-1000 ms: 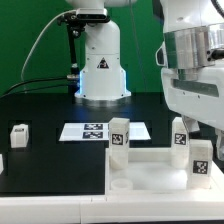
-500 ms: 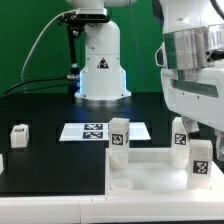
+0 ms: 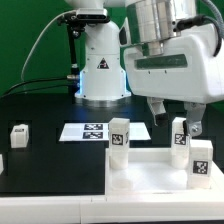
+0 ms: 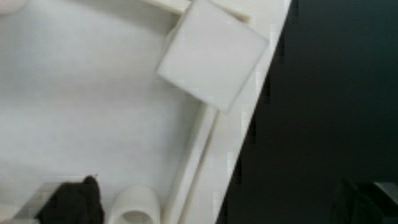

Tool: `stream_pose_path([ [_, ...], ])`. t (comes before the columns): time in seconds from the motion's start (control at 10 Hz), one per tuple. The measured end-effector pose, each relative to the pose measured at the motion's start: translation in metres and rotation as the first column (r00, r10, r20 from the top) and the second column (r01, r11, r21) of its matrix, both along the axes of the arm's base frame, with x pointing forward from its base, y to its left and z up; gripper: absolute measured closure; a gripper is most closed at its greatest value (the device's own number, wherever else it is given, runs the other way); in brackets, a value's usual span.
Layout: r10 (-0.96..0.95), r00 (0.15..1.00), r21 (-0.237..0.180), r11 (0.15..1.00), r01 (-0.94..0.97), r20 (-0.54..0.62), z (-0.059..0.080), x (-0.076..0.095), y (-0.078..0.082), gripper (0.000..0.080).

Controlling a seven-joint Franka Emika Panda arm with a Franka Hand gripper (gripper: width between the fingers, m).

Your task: Assemble square table

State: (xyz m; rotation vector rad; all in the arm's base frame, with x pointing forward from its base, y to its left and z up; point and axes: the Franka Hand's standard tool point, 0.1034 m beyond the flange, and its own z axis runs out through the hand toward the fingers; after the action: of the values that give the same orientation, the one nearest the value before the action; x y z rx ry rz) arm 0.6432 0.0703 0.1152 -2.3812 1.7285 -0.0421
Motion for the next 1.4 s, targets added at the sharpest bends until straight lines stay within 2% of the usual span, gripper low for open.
stream_pose_path([
  [0.2, 0.025, 1.000, -0.005, 1.000, -0.025, 0.004, 0.000, 0.000, -0.003, 0.0151],
  [0.3, 0.101, 0.995, -0.018, 0.995, -0.101, 0.018, 0.002, 0.000, -0.013, 0.0151],
  [0.5, 0.209, 0.977, -0.030, 0.978, -0.208, 0.035, 0.011, -0.014, -0.046, 0.0151],
  [0.6, 0.257, 0.966, -0.038, 0.966, -0.255, 0.041, 0.012, -0.018, -0.057, 0.0151],
  [0.7, 0.307, 0.950, -0.064, 0.951, -0.303, 0.063, 0.012, -0.013, -0.057, 0.0151],
  [1.0, 0.490, 0.869, -0.107, 0.870, -0.482, 0.067, 0.009, -0.016, -0.061, 0.0151],
  [1.2, 0.614, 0.788, -0.118, 0.786, -0.607, 0.031, -0.002, -0.045, -0.088, 0.0151],
  [1.3, 0.650, 0.760, -0.103, 0.756, -0.647, -0.006, -0.001, -0.056, -0.096, 0.0151],
  [1.4, 0.698, 0.714, -0.102, 0.708, -0.699, -0.051, 0.000, -0.060, -0.099, 0.0151],
])
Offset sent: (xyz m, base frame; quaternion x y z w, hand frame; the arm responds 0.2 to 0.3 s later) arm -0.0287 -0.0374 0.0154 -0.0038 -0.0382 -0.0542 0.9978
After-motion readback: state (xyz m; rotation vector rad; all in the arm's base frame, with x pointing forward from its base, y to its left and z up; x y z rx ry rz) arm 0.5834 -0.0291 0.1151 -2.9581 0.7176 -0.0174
